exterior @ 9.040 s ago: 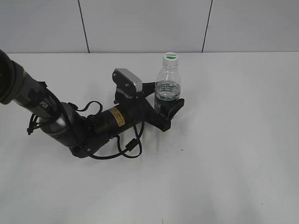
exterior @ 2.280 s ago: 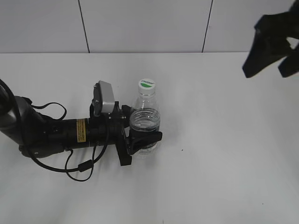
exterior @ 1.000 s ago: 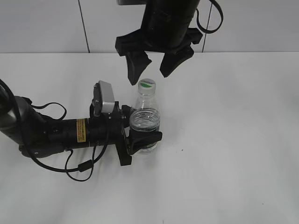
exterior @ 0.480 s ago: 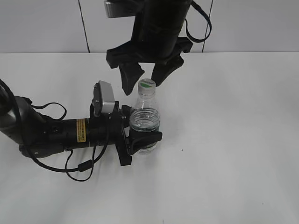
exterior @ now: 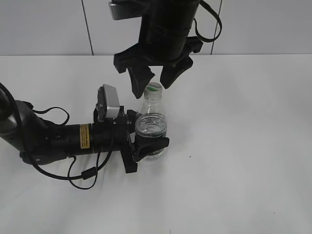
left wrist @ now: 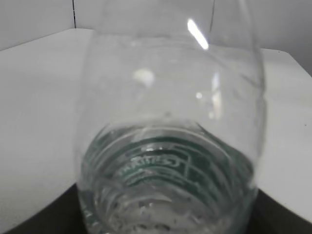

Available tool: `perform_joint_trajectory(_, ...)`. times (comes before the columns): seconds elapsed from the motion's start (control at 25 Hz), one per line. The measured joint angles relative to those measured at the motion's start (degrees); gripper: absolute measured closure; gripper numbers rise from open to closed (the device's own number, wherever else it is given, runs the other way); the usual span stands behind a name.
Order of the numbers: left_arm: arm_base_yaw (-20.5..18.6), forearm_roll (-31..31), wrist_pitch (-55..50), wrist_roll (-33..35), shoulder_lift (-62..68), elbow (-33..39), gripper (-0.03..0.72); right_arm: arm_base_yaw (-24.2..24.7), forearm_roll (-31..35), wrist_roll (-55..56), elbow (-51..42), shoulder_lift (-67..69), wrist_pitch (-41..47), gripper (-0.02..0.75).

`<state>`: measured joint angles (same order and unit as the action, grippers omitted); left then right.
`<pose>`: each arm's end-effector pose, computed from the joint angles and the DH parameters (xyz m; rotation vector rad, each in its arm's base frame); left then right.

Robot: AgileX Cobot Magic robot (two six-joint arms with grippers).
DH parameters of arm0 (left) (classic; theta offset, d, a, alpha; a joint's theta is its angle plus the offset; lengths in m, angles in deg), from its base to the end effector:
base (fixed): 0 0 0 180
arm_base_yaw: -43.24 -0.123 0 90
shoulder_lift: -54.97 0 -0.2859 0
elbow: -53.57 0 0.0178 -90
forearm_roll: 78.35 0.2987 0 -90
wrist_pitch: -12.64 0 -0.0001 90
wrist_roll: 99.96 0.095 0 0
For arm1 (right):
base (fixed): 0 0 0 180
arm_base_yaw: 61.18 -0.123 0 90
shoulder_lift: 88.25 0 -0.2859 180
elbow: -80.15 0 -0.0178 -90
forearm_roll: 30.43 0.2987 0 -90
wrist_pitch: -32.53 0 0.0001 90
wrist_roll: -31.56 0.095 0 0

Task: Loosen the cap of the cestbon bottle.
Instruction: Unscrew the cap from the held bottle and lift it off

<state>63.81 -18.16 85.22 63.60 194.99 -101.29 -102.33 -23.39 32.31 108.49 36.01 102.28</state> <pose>0.3128 -0.2014 0.0065 1.1206 1.4796 -1.0185 0.3568 0.3263 0.2548 -0.9752 2.7699 0.2976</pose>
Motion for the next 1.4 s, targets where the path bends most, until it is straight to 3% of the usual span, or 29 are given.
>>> perform_joint_trajectory(1.4,0.0,0.0,0.1,0.0,0.0,0.0,0.286,0.0,-0.2,0.0,-2.2,-0.9,0.1,0.237)
